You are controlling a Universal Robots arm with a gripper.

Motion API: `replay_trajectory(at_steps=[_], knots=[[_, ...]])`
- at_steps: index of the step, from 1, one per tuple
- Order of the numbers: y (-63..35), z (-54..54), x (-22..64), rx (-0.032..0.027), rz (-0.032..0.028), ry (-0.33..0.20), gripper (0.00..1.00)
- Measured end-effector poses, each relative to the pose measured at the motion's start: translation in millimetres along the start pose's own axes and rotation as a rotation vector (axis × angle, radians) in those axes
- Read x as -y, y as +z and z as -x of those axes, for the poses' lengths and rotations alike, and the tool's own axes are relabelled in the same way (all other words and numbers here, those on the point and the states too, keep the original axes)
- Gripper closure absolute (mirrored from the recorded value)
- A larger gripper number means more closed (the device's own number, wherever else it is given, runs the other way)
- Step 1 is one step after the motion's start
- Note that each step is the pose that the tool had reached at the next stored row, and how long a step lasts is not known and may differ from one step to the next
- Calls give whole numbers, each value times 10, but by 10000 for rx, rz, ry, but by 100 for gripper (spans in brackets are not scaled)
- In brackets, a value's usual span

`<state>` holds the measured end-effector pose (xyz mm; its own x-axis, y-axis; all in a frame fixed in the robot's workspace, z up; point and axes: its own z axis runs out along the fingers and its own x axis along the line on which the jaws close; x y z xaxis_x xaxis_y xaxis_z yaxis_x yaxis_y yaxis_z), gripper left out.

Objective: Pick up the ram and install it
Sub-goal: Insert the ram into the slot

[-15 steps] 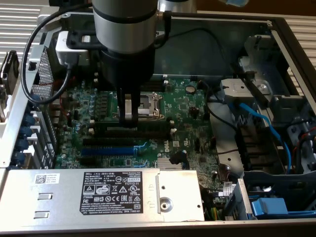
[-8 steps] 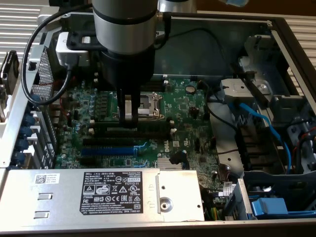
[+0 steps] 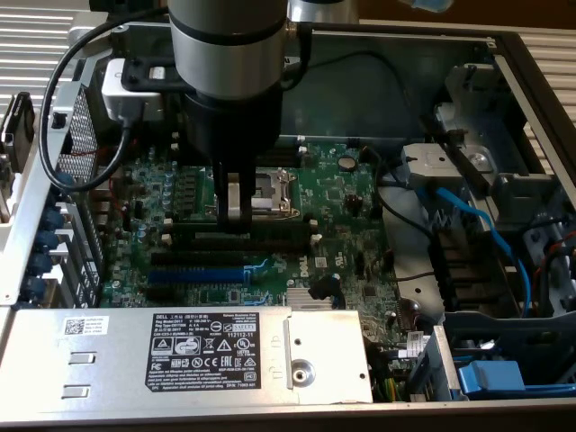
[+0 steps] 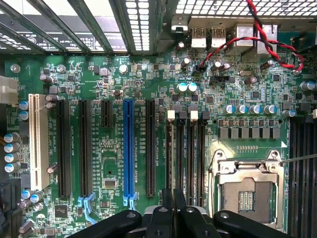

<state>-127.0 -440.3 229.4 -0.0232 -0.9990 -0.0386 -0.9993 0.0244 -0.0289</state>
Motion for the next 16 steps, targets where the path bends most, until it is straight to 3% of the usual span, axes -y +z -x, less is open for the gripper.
replay_trajectory(at_steps=[8,11,16], knots=[[0,0,0,1,-1,0,86],[0,0,0,0,0,0,67],[-18,1,1,0,0,0,67]])
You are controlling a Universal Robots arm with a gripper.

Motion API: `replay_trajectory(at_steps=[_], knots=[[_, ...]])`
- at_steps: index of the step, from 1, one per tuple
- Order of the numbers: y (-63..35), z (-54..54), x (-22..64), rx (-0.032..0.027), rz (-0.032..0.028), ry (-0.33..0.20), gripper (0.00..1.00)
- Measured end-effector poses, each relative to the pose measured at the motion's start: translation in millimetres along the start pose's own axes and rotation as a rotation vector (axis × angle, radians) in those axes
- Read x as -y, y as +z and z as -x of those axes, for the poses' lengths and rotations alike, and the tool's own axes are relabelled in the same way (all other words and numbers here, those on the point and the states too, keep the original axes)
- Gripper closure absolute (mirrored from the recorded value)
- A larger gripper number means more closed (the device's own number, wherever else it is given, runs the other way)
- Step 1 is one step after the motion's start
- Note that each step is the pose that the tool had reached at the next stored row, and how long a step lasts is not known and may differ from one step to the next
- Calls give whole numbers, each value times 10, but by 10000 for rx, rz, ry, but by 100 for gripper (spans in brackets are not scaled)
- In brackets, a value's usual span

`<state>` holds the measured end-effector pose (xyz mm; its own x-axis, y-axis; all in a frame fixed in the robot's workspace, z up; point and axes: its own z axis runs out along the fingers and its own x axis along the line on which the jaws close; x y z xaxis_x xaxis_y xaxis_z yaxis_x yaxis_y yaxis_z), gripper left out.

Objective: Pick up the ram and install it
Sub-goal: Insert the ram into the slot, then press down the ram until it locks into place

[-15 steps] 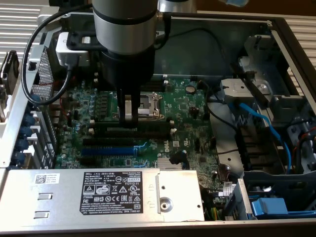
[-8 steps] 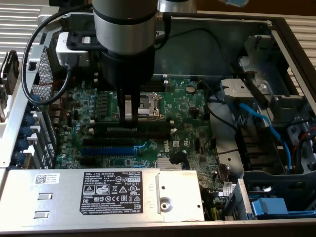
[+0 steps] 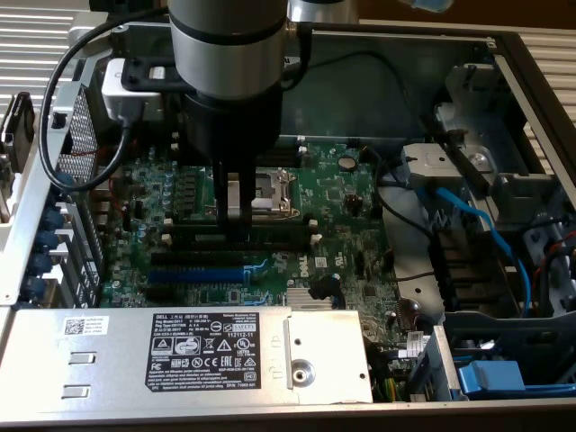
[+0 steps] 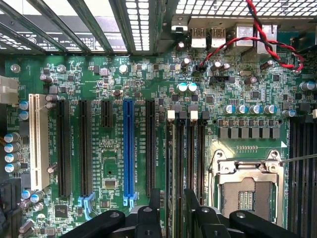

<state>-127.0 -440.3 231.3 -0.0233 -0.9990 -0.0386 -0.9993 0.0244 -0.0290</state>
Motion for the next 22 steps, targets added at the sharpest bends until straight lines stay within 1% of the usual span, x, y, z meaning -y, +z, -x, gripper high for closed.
replay_trajectory(at_steps=[2,5,20,22], knots=[[-29,1,1,0,0,0,67],[-117,5,3,2,-1,0,67],[-125,4,4,7,0,-1,67],[-126,4,4,8,0,0,69]])
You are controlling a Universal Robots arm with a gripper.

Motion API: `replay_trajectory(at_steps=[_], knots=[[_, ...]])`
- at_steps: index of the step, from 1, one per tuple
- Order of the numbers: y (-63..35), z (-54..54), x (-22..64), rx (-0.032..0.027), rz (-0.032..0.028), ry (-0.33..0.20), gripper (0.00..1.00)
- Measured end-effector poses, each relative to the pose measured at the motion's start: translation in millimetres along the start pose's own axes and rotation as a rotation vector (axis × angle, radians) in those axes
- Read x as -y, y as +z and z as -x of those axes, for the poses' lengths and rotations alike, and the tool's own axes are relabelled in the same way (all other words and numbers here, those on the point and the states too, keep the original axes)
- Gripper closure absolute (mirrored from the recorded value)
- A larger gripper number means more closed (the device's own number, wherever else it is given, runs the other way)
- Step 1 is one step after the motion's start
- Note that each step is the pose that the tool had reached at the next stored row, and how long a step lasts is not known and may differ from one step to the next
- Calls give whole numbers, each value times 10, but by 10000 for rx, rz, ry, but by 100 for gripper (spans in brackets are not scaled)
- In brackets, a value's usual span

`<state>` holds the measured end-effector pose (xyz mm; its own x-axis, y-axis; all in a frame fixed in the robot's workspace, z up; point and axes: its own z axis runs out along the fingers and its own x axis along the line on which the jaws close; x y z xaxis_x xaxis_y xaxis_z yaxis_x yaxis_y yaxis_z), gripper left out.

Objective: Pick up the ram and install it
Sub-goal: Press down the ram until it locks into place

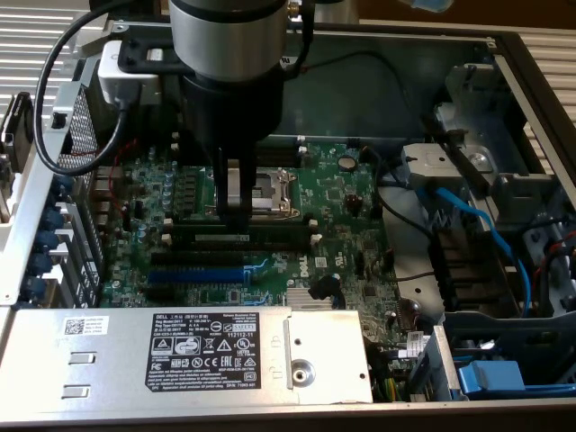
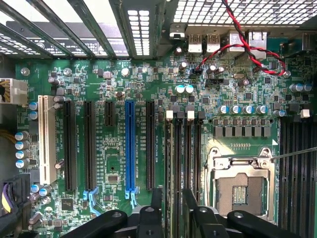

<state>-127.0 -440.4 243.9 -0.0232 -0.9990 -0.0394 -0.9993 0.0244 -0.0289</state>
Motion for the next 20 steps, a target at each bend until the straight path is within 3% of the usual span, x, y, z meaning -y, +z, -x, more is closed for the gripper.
replay_trajectory(at_steps=[2,5,20], knots=[[0,0,0,0,0,0,82],[-1,0,0,0,0,0,90],[0,1,42,0,0,0,90]])
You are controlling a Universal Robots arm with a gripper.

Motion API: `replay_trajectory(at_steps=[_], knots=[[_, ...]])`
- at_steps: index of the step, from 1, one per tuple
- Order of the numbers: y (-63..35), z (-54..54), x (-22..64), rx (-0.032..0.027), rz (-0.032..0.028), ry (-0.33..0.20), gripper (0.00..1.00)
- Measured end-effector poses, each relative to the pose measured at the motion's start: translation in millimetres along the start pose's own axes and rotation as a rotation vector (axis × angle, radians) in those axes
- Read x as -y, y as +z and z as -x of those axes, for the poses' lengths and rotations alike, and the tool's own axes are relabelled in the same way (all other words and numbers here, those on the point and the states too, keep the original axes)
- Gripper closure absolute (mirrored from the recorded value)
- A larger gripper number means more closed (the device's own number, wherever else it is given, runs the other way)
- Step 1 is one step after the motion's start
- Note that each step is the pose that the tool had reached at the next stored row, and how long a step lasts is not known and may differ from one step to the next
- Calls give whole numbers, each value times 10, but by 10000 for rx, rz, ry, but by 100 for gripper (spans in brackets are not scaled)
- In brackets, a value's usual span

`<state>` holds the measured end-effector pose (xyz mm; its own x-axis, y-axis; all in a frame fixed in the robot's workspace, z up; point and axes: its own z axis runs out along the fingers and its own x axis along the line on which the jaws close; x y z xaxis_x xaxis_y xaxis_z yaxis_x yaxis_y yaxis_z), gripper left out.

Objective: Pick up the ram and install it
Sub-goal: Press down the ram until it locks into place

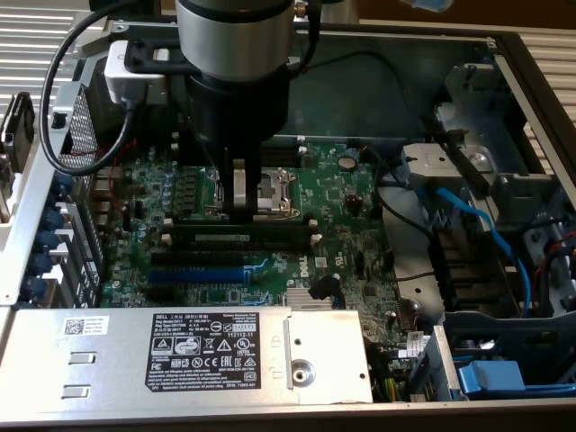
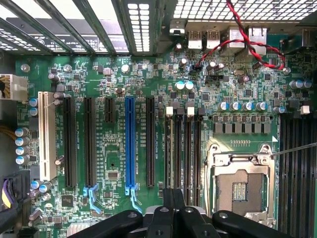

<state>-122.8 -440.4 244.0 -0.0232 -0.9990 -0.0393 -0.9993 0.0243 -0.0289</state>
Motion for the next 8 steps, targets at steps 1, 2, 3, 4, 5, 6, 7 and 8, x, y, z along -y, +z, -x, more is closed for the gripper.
replay_trajectory(at_steps=[1,2,3,4,5,6,7,8], knots=[[0,0,0,-1,0,0,90],[0,0,0,-1,0,0,90],[3,0,0,0,0,1,90],[6,0,2,3,-1,1,90],[9,0,5,7,0,0,90],[14,0,6,11,-1,1,90],[19,0,6,12,0,2,90],[22,1,8,10,2,2,90]])
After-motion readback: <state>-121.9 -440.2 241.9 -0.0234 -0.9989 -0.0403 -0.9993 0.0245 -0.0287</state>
